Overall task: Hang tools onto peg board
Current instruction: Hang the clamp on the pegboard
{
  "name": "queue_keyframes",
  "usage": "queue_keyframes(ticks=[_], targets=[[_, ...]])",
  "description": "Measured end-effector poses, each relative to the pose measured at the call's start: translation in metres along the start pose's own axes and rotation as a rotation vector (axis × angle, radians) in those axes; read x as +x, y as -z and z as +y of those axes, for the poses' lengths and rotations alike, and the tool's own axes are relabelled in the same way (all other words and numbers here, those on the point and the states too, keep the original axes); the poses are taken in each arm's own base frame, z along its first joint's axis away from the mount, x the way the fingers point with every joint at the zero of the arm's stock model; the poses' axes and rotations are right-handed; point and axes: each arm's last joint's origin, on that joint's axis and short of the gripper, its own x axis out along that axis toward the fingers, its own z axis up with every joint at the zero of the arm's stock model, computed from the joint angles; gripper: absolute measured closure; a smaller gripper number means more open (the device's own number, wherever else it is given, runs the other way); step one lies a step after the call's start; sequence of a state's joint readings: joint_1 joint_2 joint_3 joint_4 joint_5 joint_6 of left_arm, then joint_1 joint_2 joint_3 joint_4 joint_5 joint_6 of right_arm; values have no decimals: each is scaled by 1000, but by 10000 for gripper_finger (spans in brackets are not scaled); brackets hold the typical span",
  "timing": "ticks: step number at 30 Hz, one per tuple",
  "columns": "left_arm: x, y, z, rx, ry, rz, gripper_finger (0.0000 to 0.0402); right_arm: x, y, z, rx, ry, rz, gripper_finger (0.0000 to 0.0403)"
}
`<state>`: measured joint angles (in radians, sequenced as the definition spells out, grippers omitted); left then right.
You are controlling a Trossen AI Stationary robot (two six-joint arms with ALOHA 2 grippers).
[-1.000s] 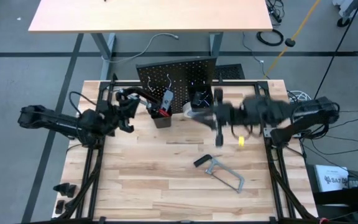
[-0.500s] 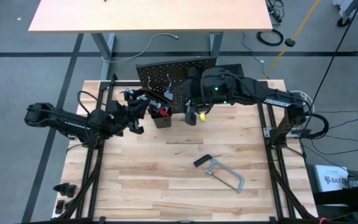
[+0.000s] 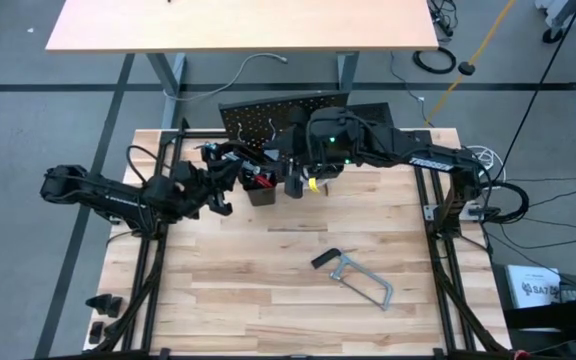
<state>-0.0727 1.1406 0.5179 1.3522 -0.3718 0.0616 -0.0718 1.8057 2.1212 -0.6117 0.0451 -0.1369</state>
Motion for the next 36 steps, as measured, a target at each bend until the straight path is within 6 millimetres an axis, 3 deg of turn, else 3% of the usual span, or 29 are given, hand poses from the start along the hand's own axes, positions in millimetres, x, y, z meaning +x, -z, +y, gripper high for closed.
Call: queue_keyframes(ticks=[8,13,18,24,30,36], targets=[[3,2,-1,22,-4,8,377,5,1,0,-39,10,-4,352],[3,3,-1,44,1,12,364,0,-1,2,-66,42,1,352],[3,7,-1,146,-26,61,283,-5,2,1,-77,52,46,352],[-2,18,4,231,-135,282,212,-18,2,-6,-47,74,78,352],[-18,22,7,301,-113,536,194,-38,0,-18,-15,111,98,352],[-32,1,-2,288,-34,559,193,-36,18,-30,6,118,259,352]])
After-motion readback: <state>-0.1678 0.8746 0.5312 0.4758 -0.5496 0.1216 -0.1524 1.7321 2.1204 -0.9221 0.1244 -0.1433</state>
